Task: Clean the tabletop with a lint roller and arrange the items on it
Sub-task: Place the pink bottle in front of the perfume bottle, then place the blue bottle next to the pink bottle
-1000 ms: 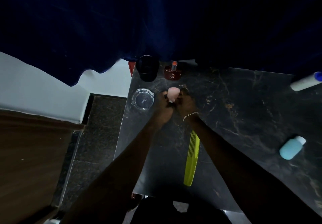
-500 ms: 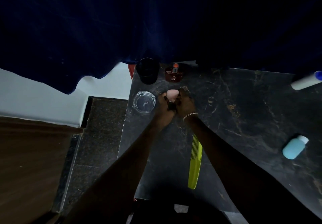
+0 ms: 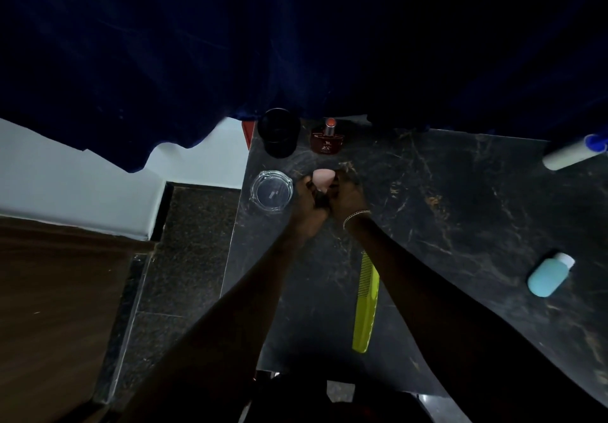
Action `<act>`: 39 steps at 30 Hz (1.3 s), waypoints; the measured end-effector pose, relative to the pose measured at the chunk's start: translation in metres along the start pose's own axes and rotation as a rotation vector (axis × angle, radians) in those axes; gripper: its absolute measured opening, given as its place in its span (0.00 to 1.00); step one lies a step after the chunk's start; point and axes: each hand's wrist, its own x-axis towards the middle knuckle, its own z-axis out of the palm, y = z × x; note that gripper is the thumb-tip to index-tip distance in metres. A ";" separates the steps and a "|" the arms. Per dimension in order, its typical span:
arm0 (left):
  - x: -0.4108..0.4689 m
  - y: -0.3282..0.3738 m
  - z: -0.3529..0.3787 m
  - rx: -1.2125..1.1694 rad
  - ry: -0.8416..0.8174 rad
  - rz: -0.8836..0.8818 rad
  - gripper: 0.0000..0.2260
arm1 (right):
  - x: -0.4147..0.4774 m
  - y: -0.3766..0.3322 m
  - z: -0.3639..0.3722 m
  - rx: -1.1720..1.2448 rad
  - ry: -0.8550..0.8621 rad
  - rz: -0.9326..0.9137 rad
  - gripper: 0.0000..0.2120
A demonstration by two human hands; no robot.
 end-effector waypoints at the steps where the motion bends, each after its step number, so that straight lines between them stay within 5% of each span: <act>1: -0.001 0.000 0.000 -0.003 0.002 -0.003 0.30 | 0.000 0.000 -0.001 -0.013 -0.007 0.005 0.18; 10: -0.014 0.003 -0.010 0.101 -0.053 0.007 0.28 | 0.002 -0.001 -0.011 0.001 -0.106 -0.025 0.18; 19: -0.072 -0.015 -0.034 0.597 -0.198 0.111 0.37 | -0.045 0.025 -0.029 -0.076 -0.159 -0.125 0.34; 30: -0.124 -0.045 -0.030 1.089 -0.136 0.426 0.36 | -0.144 0.093 -0.057 -0.375 0.082 -0.403 0.32; 39: -0.131 -0.032 0.039 1.178 -0.196 0.569 0.35 | -0.182 0.140 -0.118 -0.460 0.173 -0.339 0.32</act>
